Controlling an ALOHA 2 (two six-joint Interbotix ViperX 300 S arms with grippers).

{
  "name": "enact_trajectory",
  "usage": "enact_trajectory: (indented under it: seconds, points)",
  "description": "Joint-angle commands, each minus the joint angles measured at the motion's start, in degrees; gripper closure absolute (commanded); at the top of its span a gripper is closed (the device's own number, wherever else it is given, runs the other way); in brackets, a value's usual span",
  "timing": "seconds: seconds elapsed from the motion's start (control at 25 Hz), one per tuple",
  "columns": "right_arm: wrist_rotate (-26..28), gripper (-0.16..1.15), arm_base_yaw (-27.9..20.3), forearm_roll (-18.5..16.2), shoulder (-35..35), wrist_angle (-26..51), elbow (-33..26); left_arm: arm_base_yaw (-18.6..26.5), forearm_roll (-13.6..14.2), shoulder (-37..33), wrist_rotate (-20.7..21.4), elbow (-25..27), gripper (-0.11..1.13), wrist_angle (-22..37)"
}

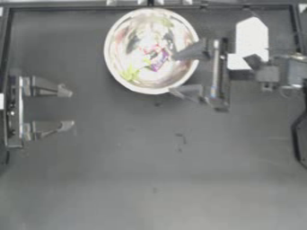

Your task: Put candies in bowl

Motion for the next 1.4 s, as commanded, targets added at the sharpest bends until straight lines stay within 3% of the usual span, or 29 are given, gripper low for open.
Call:
enact_trajectory:
  seconds: [0.04, 0.64, 1.4]
  points:
    - [0.1, -0.02, 1.2, 1.0, -5.1, -0.4, 2.6, 0.0, 0.4, 0.7, 0.4, -1.9, 0.05, -0.1]
    - [0.1, -0.01, 5.7, 2.5, -18.1, -0.2, 12.0, -0.3, 3.4, 1.8, 0.4, -5.0, 0.05, 0.4]
    - [0.1, -0.01, 10.9, 3.3, -26.5, 0.6, 17.0, -8.5, 3.6, 3.3, 0.4, -6.0, 0.06, 0.4]
